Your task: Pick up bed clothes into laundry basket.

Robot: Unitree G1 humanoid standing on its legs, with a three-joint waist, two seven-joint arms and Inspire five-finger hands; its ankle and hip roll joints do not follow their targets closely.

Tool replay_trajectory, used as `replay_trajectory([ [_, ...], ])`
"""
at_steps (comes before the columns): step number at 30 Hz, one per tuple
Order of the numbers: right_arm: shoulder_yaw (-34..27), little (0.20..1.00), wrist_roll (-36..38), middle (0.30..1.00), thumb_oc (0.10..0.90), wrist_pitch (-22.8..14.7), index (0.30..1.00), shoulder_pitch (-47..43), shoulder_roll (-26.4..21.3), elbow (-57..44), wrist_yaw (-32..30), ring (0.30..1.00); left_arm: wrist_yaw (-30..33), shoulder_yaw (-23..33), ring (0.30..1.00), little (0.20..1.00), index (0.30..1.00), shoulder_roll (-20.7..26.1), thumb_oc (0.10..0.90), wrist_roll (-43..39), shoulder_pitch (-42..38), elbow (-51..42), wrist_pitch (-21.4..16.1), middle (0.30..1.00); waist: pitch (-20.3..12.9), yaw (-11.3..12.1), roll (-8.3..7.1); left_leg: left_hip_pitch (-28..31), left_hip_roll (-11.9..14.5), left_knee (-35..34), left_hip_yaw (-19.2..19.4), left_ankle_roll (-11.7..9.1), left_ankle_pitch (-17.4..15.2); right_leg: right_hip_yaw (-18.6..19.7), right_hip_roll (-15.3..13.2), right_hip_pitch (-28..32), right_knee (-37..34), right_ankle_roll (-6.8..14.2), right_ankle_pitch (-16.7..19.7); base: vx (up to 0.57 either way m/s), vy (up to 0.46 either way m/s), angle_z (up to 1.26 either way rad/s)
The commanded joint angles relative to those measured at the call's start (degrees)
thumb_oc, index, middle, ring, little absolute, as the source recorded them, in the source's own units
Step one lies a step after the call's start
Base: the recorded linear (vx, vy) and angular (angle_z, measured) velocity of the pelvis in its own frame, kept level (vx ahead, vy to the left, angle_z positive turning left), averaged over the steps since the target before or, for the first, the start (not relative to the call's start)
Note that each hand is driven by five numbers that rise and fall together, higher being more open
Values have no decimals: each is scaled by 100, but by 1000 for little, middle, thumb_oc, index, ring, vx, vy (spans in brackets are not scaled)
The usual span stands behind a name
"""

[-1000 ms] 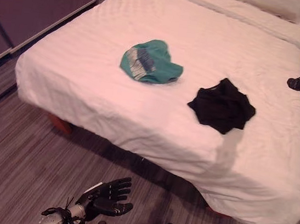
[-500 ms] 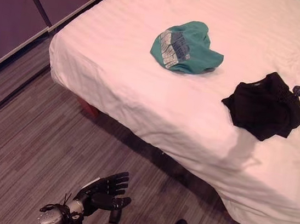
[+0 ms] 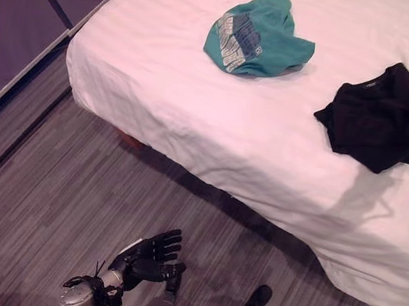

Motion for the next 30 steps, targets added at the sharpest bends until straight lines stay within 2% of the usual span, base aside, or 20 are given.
replay_trajectory([
  [1,248,900,331,900,800,-120,900,-869,-194,56,-318,900,-52,-224,900,900,900,89,800,-22,-189,-913,-289,900,152,188,-112,-204,-223,-64,43,-1,411,143,123,493,102,373,-584,-7,-11,8],
  [5,-130,900,464,900,800,-112,900,-376,-26,123,-246,900,7,-164,900,900,900,-2,800,-11,-236,-984,-331,900,239,249,-78,-197,-185,-38,60,-12,410,152,156,515,89,348,-613,10,-31,0],
  [6,-176,356,471,356,438,-112,356,-287,18,118,-188,356,3,-152,900,900,900,-16,800,-21,-225,-985,-333,900,243,247,-87,-179,-177,-38,58,-19,409,135,160,534,86,345,-622,21,-33,-1],
  [7,-197,300,460,300,400,-104,300,-190,47,124,-124,300,-1,-141,900,900,900,-26,800,-22,-226,-994,-327,900,244,233,-84,-159,-169,-41,59,-25,404,122,167,556,86,342,-636,0,0,0],
  [13,-170,300,266,300,400,-105,300,25,-24,176,-18,300,-2,-47,900,900,900,-68,800,-187,-163,-1066,-341,900,235,167,-84,-55,-174,-43,58,-36,396,67,164,678,93,319,-670,0,0,0],
  [18,-168,300,79,300,400,-159,300,345,-369,-12,8,300,67,437,900,900,900,-294,800,-643,54,-958,-355,900,249,112,-108,16,-182,-48,42,-36,387,64,144,740,105,313,-679,0,0,0],
  [21,-771,300,315,300,400,-228,300,1405,-581,-593,7,300,181,1135,900,900,900,-519,800,-983,221,-791,-454,900,273,-19,-107,93,-175,-58,39,-28,379,75,134,788,145,292,-697,0,0,0],
  [22,-808,300,310,300,400,-224,300,1446,-582,-611,2,300,181,1133,900,900,900,-504,800,-984,226,-793,-453,900,269,-11,-118,94,-176,-58,38,-28,379,74,133,790,144,292,-698,0,0,0],
  [23,-1064,300,384,300,400,-238,300,1879,-620,-856,-13,300,239,1372,900,900,900,-524,800,-1029,247,-813,-531,900,268,-54,-123,109,-179,-62,42,-25,377,100,134,796,155,286,-702,0,0,0],
  [25,-2088,300,376,300,400,-275,300,3669,-654,-2056,-65,300,560,2313,900,900,900,-839,800,-1407,250,-773,-801,900,285,-243,-116,164,-171,-79,78,-25,369,133,139,806,209,261,-742,0,0,0],
  [27,-3175,300,241,300,400,-264,300,5214,-575,-3202,-113,300,772,2951,900,900,900,-950,800,-1499,218,-818,-1030,900,278,-381,-118,212,-150,-79,115,-29,348,144,134,824,258,244,-789,0,0,0],
  [28,-3288,300,227,300,400,-248,300,5337,-567,-3260,-114,300,774,2922,900,900,900,-917,800,-1499,215,-822,-1028,900,269,-342,-130,214,-151,-79,114,-29,348,142,133,827,259,245,-791,0,0,0],
  [29,-3794,300,199,300,400,-275,300,6015,-514,-3621,-135,300,864,3262,900,900,900,-949,800,-1530,163,-913,-1148,900,262,-448,-109,235,-136,-79,130,-36,337,136,132,840,284,235,-824,54,-27,-1],
  [30,-4852,300,243,300,400,-314,300,7158,-379,-3944,-201,300,980,3634,900,900,900,-696,800,-1476,2,-1064,-1347,900,205,-510,-77,325,-110,-79,132,-58,319,65,135,941,350,208,-934,75,-47,6],
])
